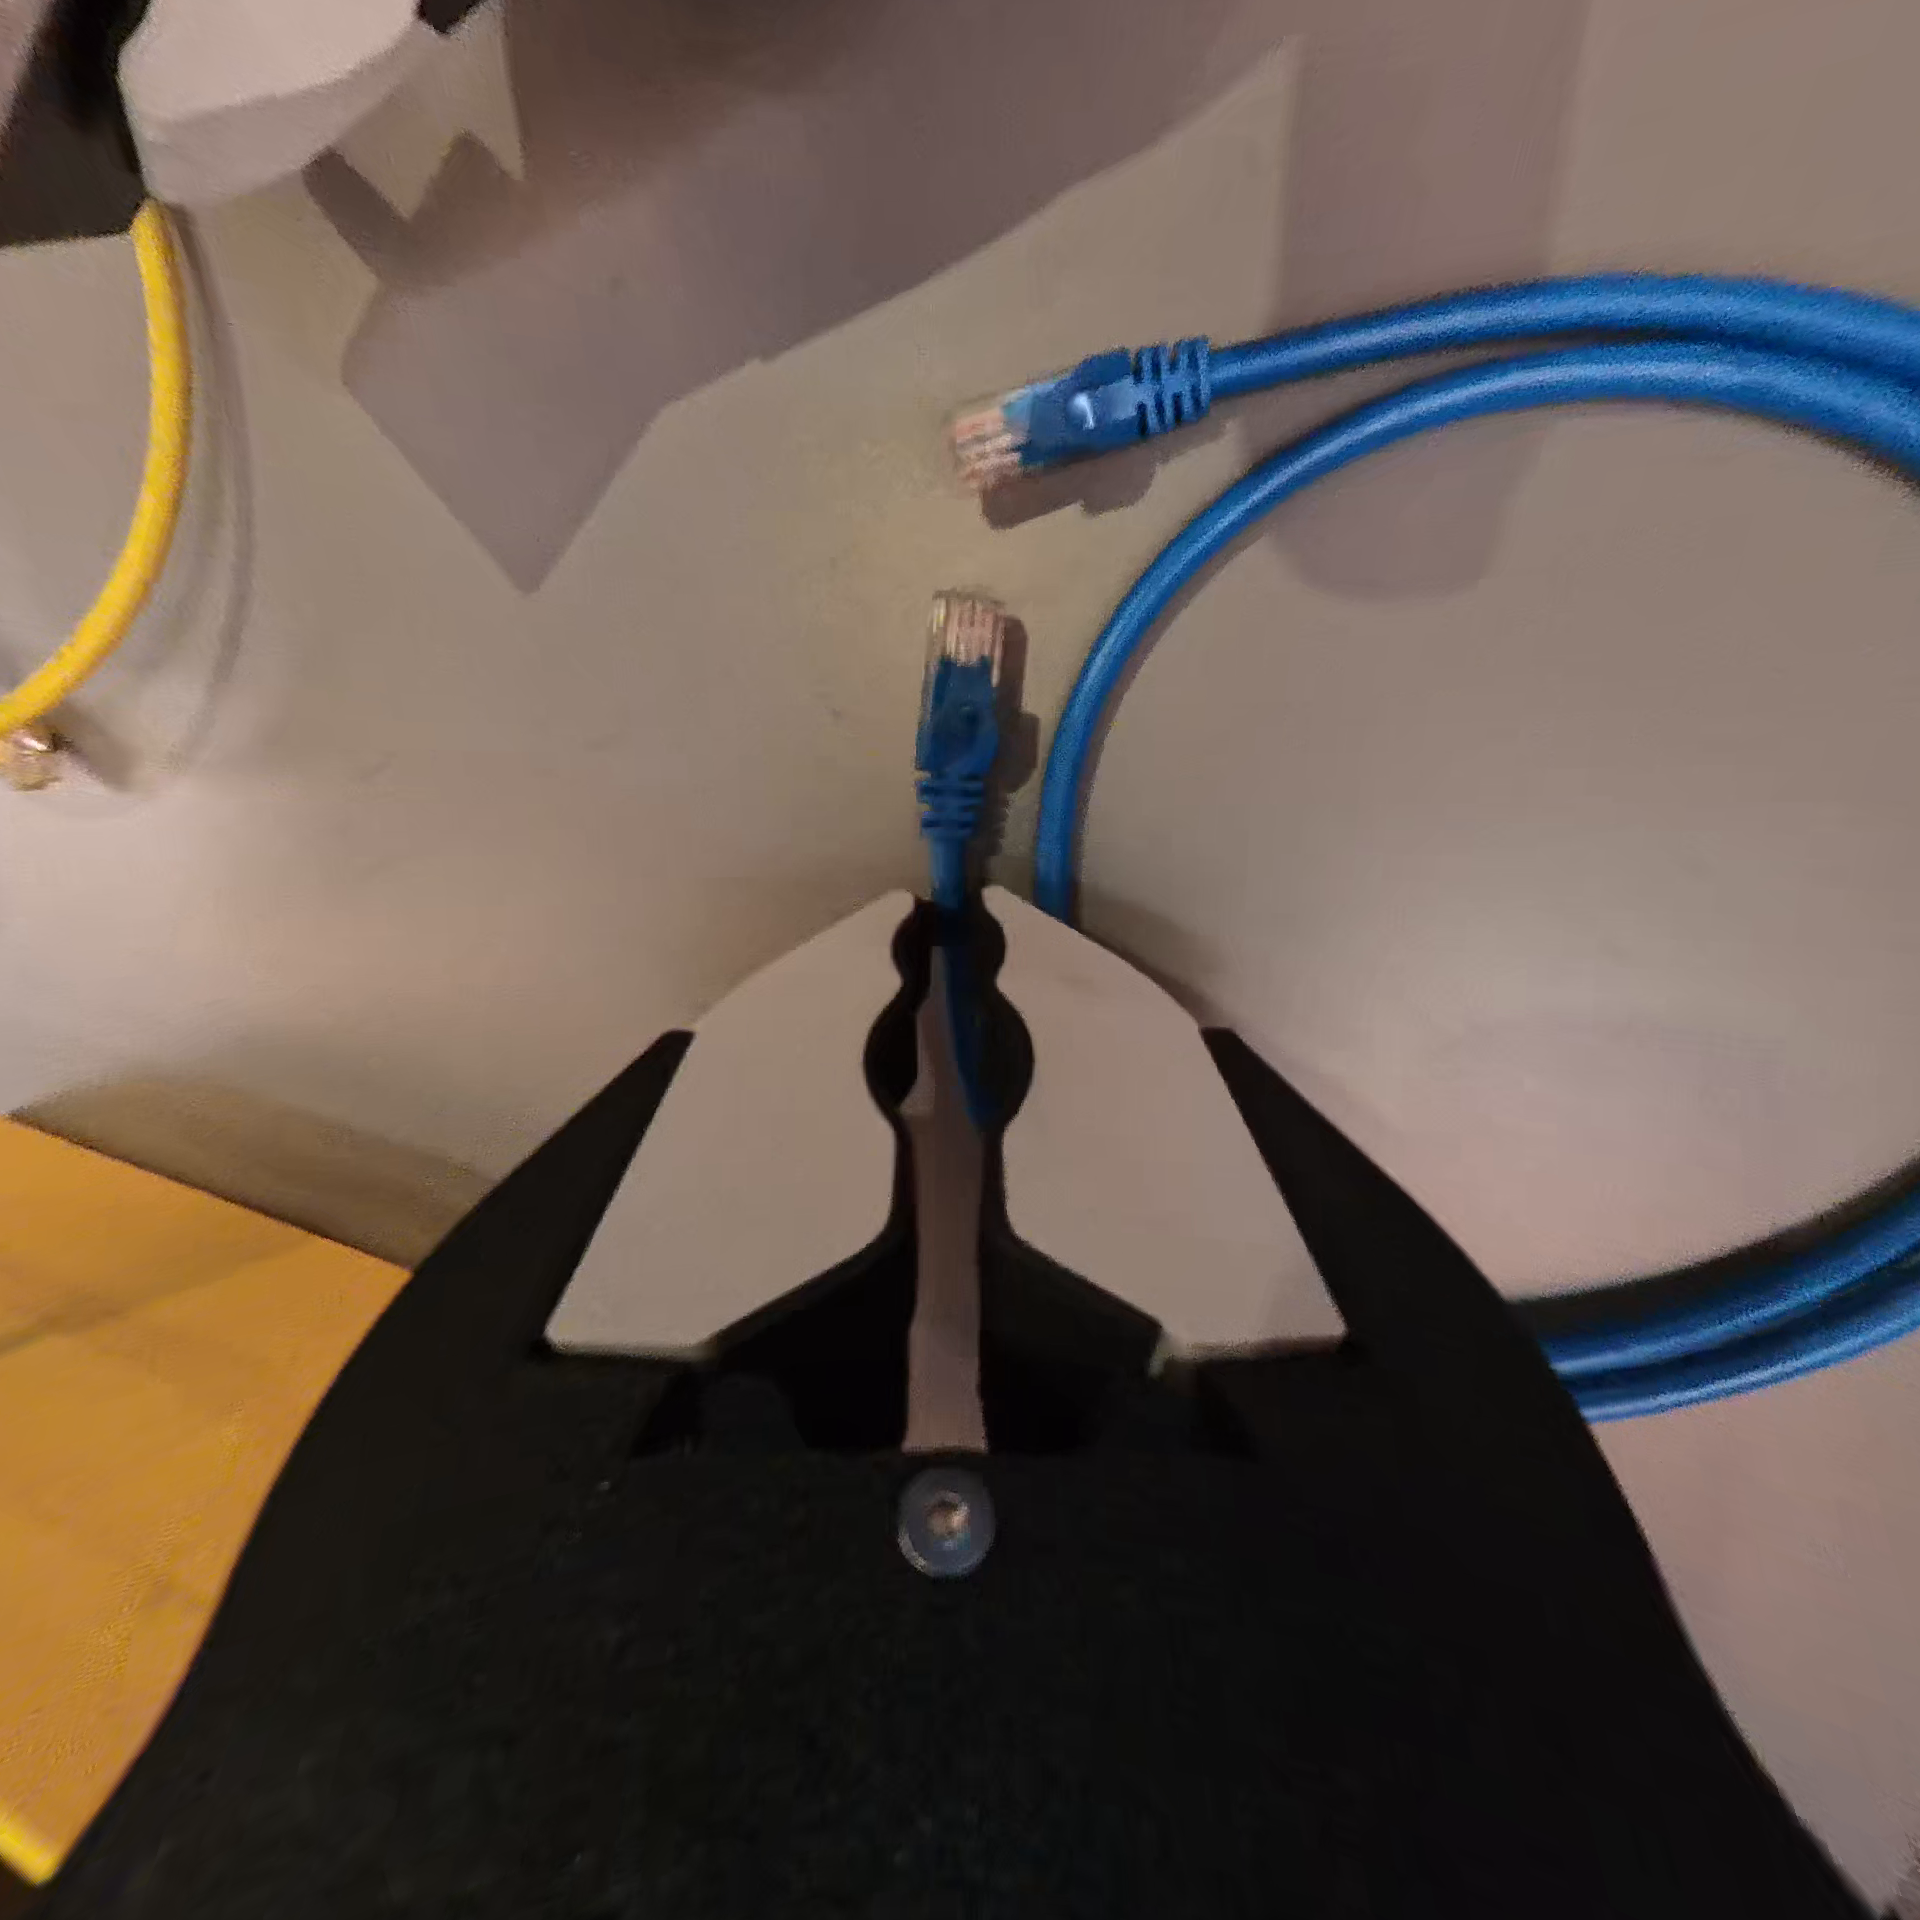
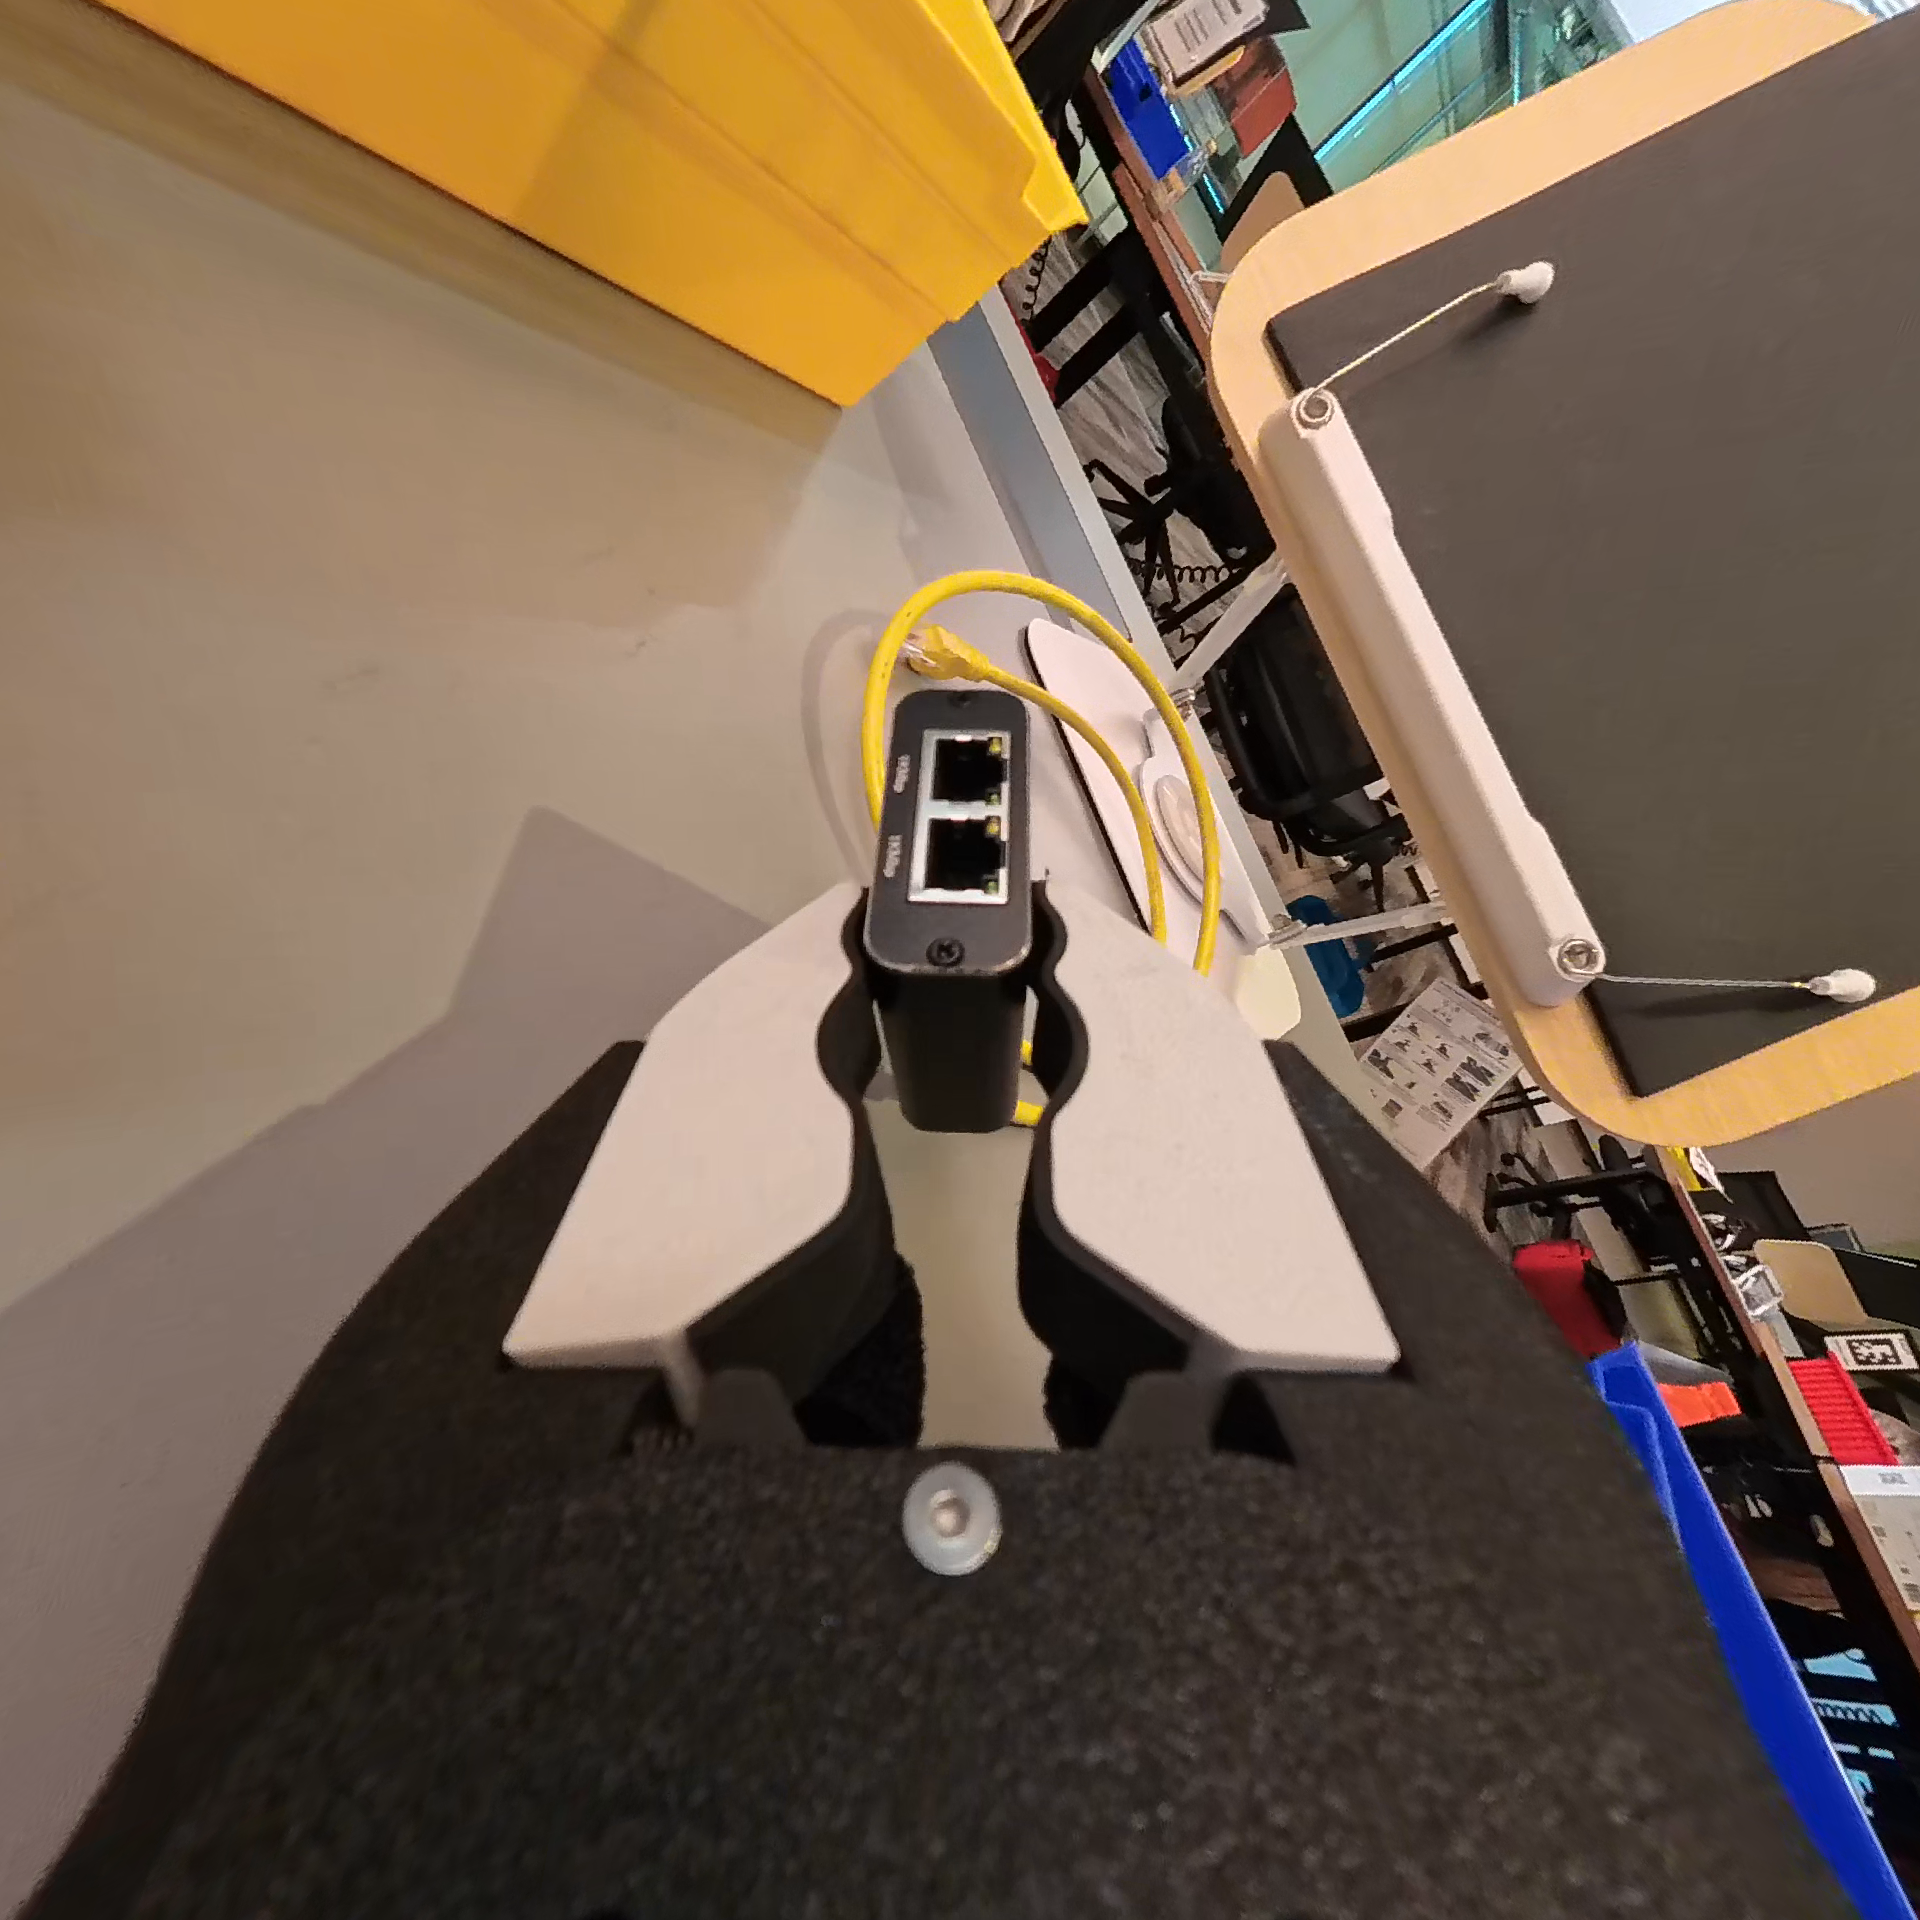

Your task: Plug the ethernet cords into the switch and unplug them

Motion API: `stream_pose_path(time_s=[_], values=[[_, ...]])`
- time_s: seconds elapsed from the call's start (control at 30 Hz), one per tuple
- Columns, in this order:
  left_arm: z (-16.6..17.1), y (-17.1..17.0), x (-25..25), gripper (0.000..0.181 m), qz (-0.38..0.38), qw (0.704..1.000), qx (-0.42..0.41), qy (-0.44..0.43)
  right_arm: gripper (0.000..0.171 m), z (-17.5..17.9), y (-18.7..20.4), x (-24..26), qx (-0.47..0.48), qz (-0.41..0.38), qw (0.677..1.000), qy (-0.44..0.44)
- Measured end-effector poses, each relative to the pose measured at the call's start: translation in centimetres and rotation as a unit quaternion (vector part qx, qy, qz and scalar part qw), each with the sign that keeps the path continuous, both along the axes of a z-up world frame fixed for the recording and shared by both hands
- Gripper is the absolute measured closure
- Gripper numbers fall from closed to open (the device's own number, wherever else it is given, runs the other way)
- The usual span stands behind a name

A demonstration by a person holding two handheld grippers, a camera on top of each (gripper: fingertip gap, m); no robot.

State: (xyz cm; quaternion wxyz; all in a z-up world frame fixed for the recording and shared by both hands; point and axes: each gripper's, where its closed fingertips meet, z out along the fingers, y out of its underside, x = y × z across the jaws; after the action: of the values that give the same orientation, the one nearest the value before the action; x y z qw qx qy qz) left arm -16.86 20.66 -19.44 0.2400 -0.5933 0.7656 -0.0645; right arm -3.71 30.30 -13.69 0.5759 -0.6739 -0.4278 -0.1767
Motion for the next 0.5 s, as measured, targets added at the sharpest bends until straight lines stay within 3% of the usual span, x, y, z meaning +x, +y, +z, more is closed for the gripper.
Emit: stream_pose_path(time_s=[0.1,0.23,0.5], values=[[0.0,0.0,0.1,0.176,0.018,1.000,0.009,-0.023,0.145,0.0,0.1,-0.1,0.000,0.002,1.000,0.002],[0.3,-0.2,0.0,0.176,0.074,0.996,-0.045,-0.023,0.145,0.6,0.0,-0.3,0.018,0.006,1.000,-0.005],[9.1,1.8,1.8,0.176,0.132,0.980,-0.140,-0.055,0.145,2.4,-0.9,-1.2,0.081,-0.006,0.993,-0.089]])
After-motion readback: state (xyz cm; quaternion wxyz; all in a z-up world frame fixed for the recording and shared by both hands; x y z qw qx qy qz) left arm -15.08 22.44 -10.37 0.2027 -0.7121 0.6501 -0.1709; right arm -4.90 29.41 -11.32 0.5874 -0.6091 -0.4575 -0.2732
